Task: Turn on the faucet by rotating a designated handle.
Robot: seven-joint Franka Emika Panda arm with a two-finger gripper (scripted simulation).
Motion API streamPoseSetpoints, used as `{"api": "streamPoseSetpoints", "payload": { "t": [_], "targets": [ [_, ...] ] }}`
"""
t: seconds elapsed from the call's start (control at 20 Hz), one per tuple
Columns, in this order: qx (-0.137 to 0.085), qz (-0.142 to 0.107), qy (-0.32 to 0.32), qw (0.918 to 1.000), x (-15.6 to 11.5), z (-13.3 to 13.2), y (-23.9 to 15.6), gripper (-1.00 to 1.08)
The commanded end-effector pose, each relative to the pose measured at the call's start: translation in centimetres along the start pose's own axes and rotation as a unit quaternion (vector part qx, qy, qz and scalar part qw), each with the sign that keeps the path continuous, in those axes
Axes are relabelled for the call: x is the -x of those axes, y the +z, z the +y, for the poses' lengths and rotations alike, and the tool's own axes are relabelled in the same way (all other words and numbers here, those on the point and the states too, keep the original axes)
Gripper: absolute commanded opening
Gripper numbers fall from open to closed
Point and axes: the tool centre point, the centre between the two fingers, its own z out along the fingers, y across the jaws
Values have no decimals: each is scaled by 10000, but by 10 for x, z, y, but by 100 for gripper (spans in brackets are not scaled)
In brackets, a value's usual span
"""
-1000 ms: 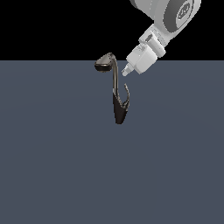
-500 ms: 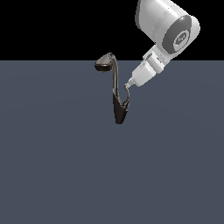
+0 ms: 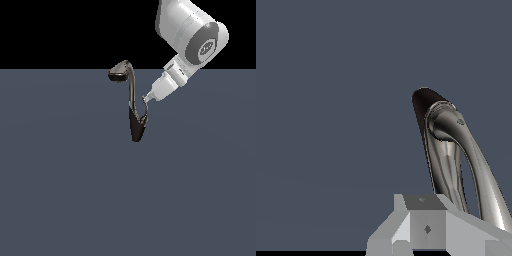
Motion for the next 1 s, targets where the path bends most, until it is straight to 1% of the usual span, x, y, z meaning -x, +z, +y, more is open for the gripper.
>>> {"api": "streamPoseSetpoints", "payload": {
  "t": [0.0, 0.7, 0.75, 0.8, 0.95],
  "targets": [
    [-1, 0, -3, 10000, 2, 5, 0, -100],
    [-4, -2, 1, 10000, 14, 42, 0, -100],
    [-4, -2, 1, 10000, 14, 42, 0, -100],
    [-53, 26, 27, 10000, 8, 37, -1, -100],
    [-44, 21, 22, 10000, 5, 46, -1, -100]
  ]
}}
